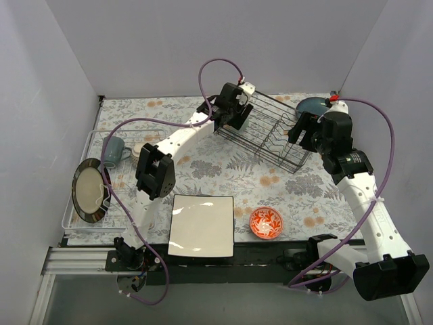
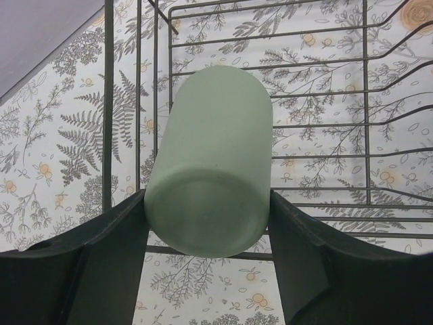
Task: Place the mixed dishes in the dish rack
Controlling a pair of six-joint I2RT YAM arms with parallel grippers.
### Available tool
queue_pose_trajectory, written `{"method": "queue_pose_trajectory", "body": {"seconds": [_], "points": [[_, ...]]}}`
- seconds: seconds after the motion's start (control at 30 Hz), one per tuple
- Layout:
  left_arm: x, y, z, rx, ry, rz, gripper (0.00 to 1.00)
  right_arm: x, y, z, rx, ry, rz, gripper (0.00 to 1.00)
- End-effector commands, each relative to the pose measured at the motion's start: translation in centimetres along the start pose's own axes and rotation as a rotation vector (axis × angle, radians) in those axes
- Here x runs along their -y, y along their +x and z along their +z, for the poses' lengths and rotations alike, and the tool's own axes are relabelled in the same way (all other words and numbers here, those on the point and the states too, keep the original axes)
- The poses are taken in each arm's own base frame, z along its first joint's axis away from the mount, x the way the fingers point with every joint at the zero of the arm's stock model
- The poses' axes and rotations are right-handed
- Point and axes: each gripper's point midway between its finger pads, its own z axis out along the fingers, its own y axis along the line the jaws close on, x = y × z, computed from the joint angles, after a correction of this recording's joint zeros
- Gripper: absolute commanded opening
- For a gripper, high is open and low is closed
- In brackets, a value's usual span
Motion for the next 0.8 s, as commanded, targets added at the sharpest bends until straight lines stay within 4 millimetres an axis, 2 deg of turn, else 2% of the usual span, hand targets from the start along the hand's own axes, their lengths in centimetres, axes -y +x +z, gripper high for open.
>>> {"method": "queue_pose_trajectory", "body": {"seconds": [0.0,0.1,0.23,0.27,0.47,0.5,0.57,0.6,0.77], "points": [[-0.7,-0.6,-0.7,0.016,-0.033,0.042,0.11,-0.3,-0.6,0.0,0.024,-0.012,0.014,0.83],[-0.6,-0.2,-0.2,0.008,-0.032,0.042,0.18,-0.3,-0.4,0.1,0.018,-0.015,0.012,0.83],[-0.5,0.1,0.5,0.004,-0.040,0.041,0.33,-0.4,-0.2,0.1,0.010,-0.020,0.009,0.83],[-0.6,0.1,0.6,0.007,-0.045,0.039,0.43,-0.4,-0.2,0.2,0.010,-0.021,0.008,0.83],[-0.6,0.0,1.1,0.014,-0.051,0.031,0.59,-0.3,-0.2,0.2,0.011,-0.020,0.000,0.83],[-0.6,0.0,1.2,0.013,-0.053,0.030,0.67,-0.3,-0.2,0.2,0.011,-0.019,0.001,0.83],[-0.6,0.1,1.3,0.013,-0.053,0.028,0.70,-0.4,-0.2,0.2,0.010,-0.021,0.000,0.83],[-0.6,0.1,1.3,0.013,-0.058,0.025,0.76,-0.4,-0.1,0.2,0.009,-0.021,0.000,0.83],[-0.7,-0.7,1.2,0.037,-0.061,0.000,0.91,-0.4,0.1,0.2,0.002,-0.023,0.003,0.83]]}}
